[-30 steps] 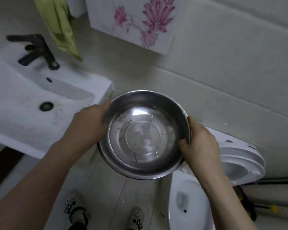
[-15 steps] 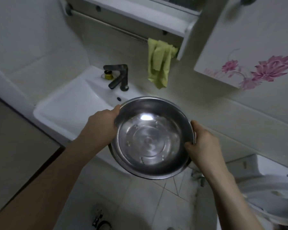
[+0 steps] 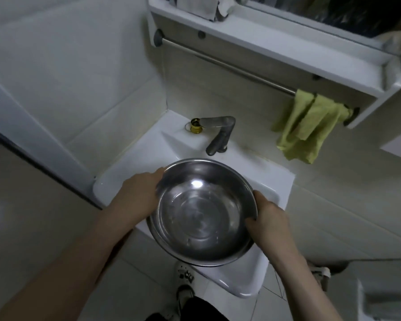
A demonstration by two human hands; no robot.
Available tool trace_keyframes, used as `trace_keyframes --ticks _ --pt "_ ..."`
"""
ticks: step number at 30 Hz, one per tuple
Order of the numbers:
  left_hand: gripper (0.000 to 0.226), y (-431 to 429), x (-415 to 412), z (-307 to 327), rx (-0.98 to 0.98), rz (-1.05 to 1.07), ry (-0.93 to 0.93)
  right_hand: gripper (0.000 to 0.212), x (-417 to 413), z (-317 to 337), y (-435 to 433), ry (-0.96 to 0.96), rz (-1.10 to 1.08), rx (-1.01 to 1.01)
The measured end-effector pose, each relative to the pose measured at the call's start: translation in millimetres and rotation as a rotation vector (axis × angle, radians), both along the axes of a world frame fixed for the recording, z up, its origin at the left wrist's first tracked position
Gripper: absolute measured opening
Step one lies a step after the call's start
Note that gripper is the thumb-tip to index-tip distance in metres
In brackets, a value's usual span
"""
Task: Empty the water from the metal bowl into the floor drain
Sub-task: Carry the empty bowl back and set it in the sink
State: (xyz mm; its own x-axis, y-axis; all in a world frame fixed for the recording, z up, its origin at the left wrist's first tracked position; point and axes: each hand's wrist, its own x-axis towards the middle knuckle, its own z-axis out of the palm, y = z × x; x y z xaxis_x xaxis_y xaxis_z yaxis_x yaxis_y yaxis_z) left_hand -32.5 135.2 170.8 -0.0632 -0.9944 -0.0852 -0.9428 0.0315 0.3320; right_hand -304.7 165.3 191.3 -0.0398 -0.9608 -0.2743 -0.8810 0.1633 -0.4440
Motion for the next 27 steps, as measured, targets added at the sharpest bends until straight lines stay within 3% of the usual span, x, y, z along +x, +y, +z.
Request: trace_keyframes --ticks 9,20,27 --pt "0.048 -63.1 43.2 -42.4 0.210 -0.068 0.090 0.032 48.9 -39.4 -46.8 -0.007 -0.091 0.122" --pt "0.058 -152.5 54.9 -127.8 0.291 -0.343 -0.013 0.030 83.9 -133.3 -74.2 -0.031 -0.458 0.172" --pt "0.054 -152.1 47.1 -196.4 0.374 -0.206 0.148 0.035 86.2 -201.5 -93.5 -0.060 -0.600 0.221"
